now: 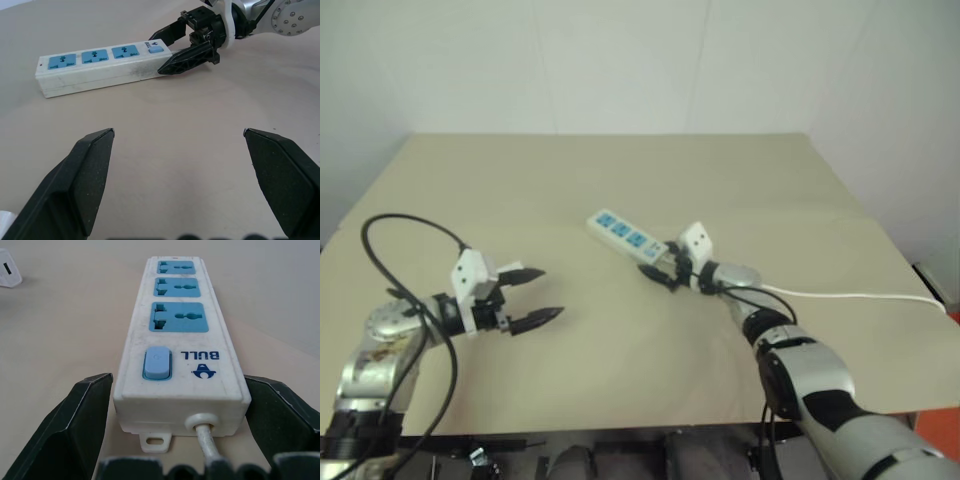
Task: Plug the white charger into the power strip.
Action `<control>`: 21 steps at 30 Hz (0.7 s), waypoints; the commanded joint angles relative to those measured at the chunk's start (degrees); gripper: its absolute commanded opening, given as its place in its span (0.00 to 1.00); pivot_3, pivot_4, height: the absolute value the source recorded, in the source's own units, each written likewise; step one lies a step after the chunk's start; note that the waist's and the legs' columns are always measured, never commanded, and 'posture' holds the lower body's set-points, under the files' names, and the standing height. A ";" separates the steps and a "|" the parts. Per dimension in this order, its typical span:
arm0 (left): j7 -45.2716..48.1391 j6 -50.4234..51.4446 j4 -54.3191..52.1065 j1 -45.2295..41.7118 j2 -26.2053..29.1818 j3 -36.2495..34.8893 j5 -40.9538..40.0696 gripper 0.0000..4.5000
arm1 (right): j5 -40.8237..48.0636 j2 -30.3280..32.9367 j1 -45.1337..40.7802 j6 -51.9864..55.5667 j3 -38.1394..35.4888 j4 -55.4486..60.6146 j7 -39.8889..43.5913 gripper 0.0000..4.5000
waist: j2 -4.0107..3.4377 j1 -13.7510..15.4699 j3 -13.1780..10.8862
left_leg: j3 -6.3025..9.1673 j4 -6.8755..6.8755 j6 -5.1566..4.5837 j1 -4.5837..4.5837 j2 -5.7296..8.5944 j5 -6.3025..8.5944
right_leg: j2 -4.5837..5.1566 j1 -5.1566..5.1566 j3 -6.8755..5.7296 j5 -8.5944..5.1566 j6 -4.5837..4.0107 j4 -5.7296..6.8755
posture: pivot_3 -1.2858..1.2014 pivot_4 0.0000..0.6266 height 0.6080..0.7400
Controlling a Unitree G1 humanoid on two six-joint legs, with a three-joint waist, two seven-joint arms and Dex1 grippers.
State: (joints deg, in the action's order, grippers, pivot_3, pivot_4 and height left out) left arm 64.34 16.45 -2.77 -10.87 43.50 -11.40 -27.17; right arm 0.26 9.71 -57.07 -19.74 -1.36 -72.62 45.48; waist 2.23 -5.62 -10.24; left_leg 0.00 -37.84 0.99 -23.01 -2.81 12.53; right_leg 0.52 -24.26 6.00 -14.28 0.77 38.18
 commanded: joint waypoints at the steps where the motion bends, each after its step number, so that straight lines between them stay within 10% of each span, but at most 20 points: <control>1: -0.32 -1.00 -1.65 0.30 0.05 -0.61 -0.34 1.00 | 0.42 -0.27 -0.43 0.25 -1.00 0.17 -0.80 0.91 | 0.00 0.00 0.00 | 0.00 0.00 0.00 0.00 0.00 0.00 | 0.00 0.00 0.00 0.00 0.00 0.00 | 0.52 0.24 1.00; 4: -0.58 -0.81 -1.88 0.44 -0.11 -0.87 -0.74 1.00 | -0.54 -0.26 -0.30 0.04 -0.35 0.04 -1.80 0.76 | 0.00 -0.01 0.00 | 0.00 0.00 0.00 0.01 0.00 0.00 | 0.00 0.01 0.00 0.00 0.00 0.00 | 0.52 0.24 1.00; 11: -3.47 -1.17 -1.88 0.22 0.04 -0.98 1.16 1.00 | -1.29 -0.07 0.34 -1.64 -0.05 0.52 -1.54 0.76 | 0.00 -0.01 0.00 | 0.00 0.00 0.00 0.09 0.00 0.00 | 0.00 0.06 0.00 0.00 0.00 0.03 | 0.52 0.24 1.00; 21: -14.60 0.90 -1.18 -8.51 2.46 -0.36 10.06 1.00 | 8.49 6.78 9.79 -0.37 -2.16 13.82 27.09 0.76 | 0.00 0.72 0.00 | 0.15 0.00 0.00 -0.03 0.03 0.00 | 0.09 0.11 -0.21 0.02 0.03 -0.07 | 0.52 0.24 1.00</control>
State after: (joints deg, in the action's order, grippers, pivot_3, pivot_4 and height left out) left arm 50.98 16.62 -3.52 -17.74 44.59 -10.92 -17.80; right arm 5.37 15.73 -47.69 -21.45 -2.29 -62.63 68.04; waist 2.23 -4.91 -10.24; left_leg 0.16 -37.84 1.00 -23.05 -2.79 12.53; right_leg 0.59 -24.17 5.78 -14.26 0.80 38.14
